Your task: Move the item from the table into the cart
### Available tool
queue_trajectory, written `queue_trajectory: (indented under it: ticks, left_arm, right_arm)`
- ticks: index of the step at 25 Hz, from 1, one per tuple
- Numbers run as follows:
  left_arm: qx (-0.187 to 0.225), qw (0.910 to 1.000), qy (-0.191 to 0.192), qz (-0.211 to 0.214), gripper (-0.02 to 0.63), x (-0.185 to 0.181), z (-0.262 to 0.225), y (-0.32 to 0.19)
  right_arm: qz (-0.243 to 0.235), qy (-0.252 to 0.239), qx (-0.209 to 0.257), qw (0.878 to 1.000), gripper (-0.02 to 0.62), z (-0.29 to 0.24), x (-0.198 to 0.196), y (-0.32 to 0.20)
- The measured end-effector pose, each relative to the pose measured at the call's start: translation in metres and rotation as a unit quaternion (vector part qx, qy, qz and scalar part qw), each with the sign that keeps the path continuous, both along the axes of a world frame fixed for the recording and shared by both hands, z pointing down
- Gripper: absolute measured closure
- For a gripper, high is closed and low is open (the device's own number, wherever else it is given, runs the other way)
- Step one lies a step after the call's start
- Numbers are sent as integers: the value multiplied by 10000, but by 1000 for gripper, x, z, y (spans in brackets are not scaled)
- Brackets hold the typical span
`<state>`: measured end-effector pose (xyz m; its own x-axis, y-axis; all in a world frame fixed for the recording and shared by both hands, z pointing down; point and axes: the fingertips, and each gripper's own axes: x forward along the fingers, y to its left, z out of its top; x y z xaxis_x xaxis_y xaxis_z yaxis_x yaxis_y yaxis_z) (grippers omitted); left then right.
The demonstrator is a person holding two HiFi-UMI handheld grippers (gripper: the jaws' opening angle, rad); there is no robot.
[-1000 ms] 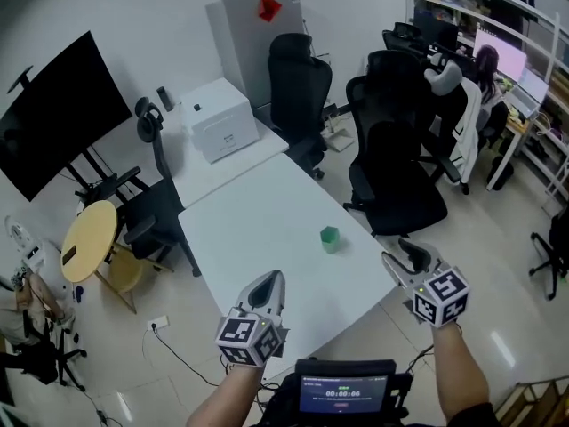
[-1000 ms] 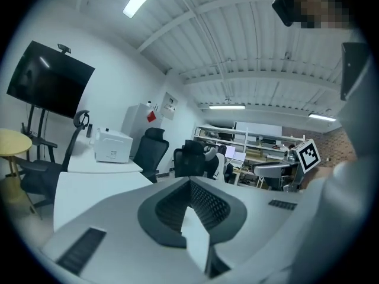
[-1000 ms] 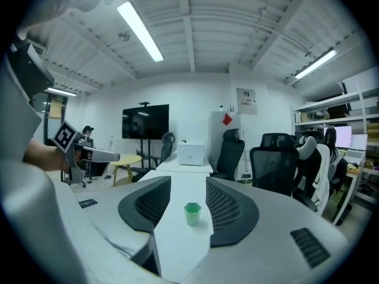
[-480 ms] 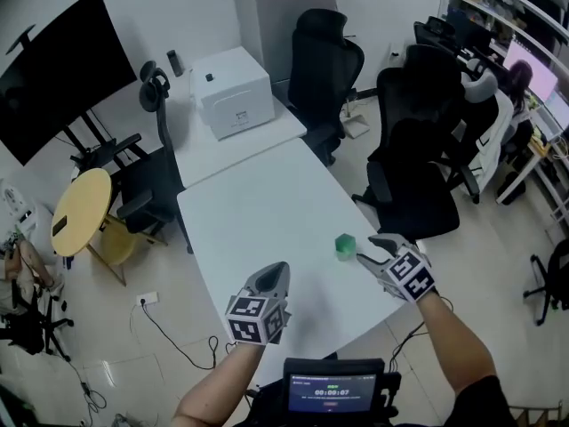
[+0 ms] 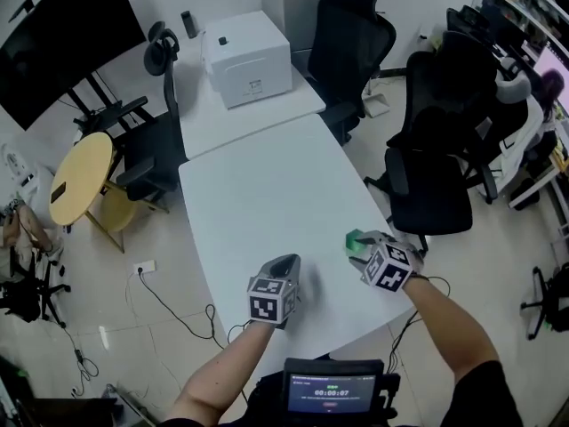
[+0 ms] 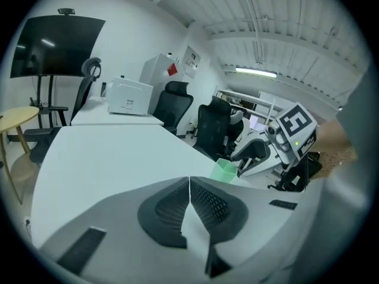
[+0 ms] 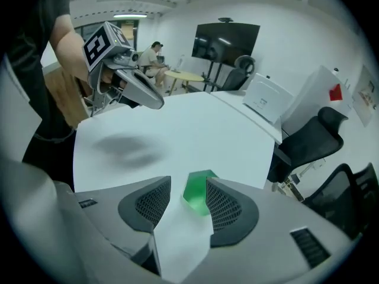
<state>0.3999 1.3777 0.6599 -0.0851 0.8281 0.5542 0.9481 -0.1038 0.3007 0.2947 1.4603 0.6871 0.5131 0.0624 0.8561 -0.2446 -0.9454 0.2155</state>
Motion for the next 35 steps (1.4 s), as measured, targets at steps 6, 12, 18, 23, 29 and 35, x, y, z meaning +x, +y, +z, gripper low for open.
queue_trajectory:
  ticks: [6,12,18,23,29,35]
  left_arm:
    - [320,9994,-95,0,592,5,43,21]
    - [431,9989,-145,-66,592,7,57,25]
    - [335,9991,-255,-95,592,6,61,30]
    - [325,9990,-297,-89,592,0,62,27]
    - [163,9997,-189,-51,592,-5,42,15]
    - [-309,9989,132,324,594,-14,-18,2]
  right_arm:
    - [-513,-511,-226,9971,417,34,15,9]
    - [-704,-756,-198,9945,417,54,18,13]
    - [-823,-881,-477,9916,498,69,23,19]
    - [-765,-984,-480,9910,541,70,22,20]
    - [-402,-701,-288,9963,558,59,11,13]
    - [609,406,-153,9972,560,-22,-5,-2]
